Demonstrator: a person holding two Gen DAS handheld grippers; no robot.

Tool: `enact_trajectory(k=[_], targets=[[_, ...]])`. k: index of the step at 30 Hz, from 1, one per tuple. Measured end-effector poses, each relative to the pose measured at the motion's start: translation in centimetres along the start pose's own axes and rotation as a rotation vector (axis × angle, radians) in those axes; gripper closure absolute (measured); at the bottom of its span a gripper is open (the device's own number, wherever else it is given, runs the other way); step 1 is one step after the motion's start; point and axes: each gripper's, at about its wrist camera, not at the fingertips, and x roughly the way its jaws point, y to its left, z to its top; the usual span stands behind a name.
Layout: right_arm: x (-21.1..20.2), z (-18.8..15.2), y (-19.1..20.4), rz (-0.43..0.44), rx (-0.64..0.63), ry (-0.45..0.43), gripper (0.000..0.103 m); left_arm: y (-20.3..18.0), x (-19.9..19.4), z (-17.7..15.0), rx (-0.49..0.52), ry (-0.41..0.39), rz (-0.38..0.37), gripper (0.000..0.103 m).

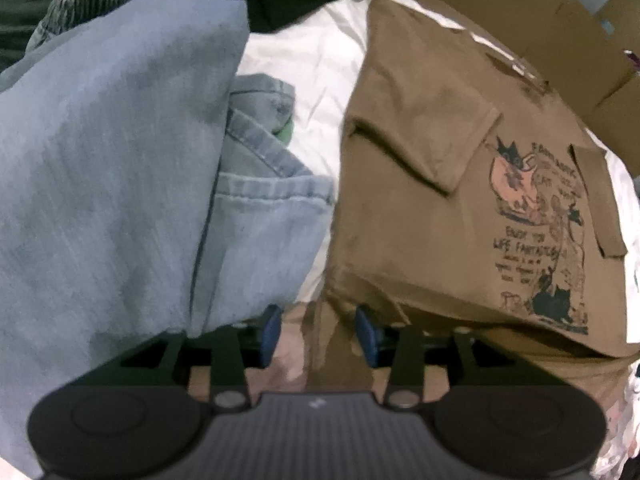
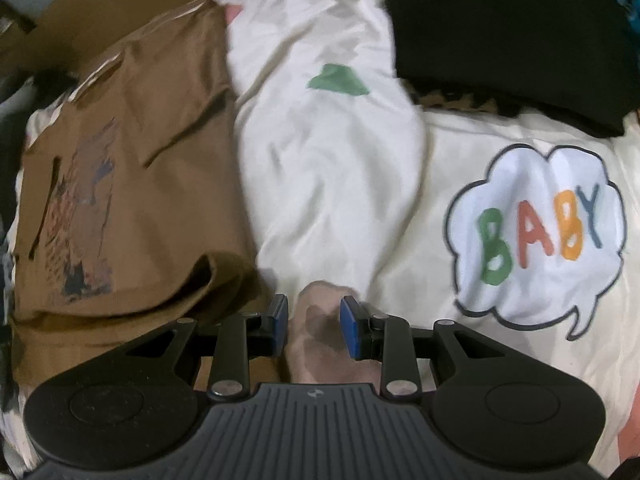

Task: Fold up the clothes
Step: 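Open both grippers and move them to the brown shirt hem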

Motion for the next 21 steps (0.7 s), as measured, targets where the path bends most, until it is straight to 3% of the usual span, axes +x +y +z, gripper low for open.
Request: enact_trajectory(k=[2,9,13,21], targets=[[0.3,0.0,0.8,0.009,-0.029,0.008,0.063,0.0,0.5,0.2,-0.012,0.003,-0.006,0.059],[1.3,0.7,4.4,-0.012,-0.148,-0.038,0.062,-0.6,1.7,0.7,-0.019,0.024,0.006,0.063],[1.7,1.8,4.6,-0.029,-0.147,-0.081,0.062,-0.8,1.6,0.9,-0.026,0.021,0.016,0.076],[1.0,2.8,2.1,-0.014,-0.071,-0.19,0.062,-1.1,0.9,1.2,-0.032,0.006,0.028,0.078]])
